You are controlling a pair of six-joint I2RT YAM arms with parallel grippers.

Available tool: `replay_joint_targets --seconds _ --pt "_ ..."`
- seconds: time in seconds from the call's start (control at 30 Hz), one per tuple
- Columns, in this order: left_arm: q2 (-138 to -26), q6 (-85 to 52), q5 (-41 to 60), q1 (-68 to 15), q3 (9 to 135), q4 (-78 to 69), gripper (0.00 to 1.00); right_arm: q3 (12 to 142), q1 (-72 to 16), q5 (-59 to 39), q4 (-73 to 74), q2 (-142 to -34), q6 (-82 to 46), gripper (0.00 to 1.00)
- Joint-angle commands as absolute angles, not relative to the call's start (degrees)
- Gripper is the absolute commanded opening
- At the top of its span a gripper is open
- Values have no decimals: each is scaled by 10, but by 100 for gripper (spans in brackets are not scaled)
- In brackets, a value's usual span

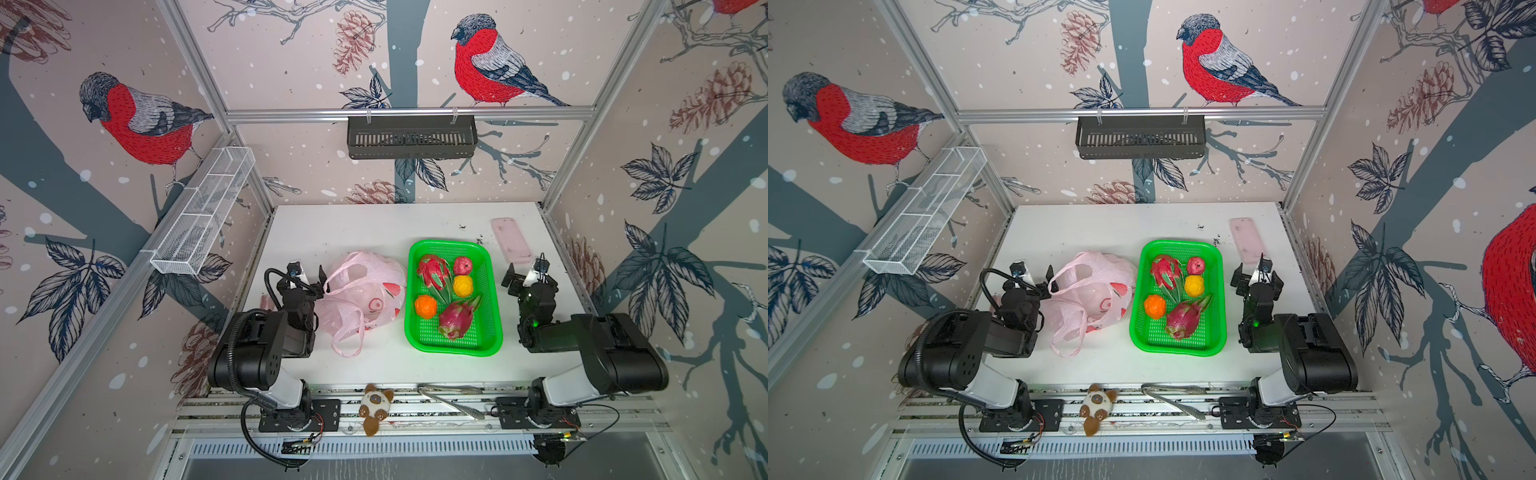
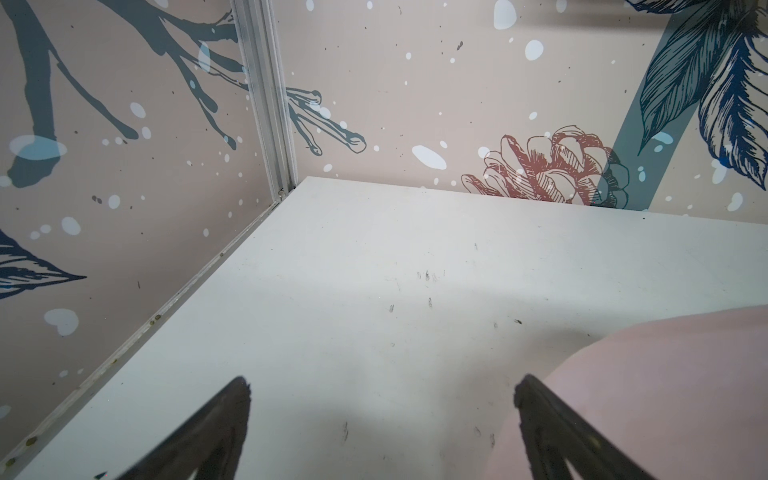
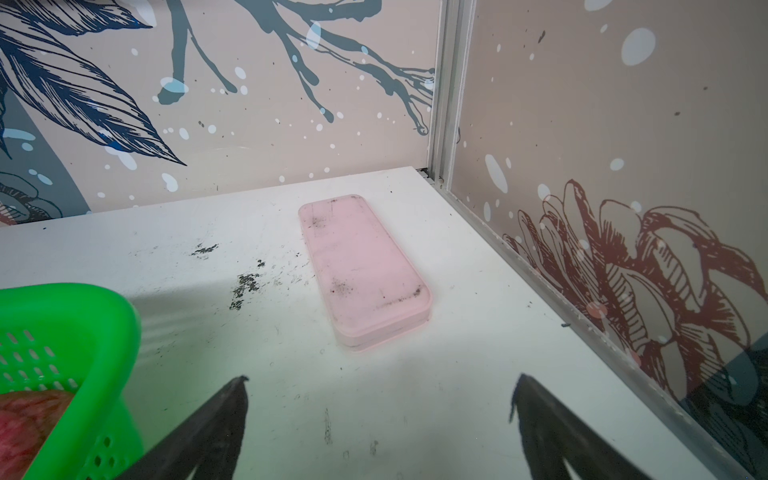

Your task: Untie the knot of the plastic bag and take out the fruit

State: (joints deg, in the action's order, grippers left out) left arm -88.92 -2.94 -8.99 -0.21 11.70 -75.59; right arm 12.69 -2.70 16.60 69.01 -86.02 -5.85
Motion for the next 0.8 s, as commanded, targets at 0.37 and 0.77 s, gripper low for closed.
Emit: replay_joint_targets --seconds 0.37,0.77 --pt "-889 -18 -92 -6 120 -772 99 130 -28 173 697 -861 -59 100" --pt "-889 -14 -92 -9 123 -766 99 128 -20 153 696 -859 -61 100"
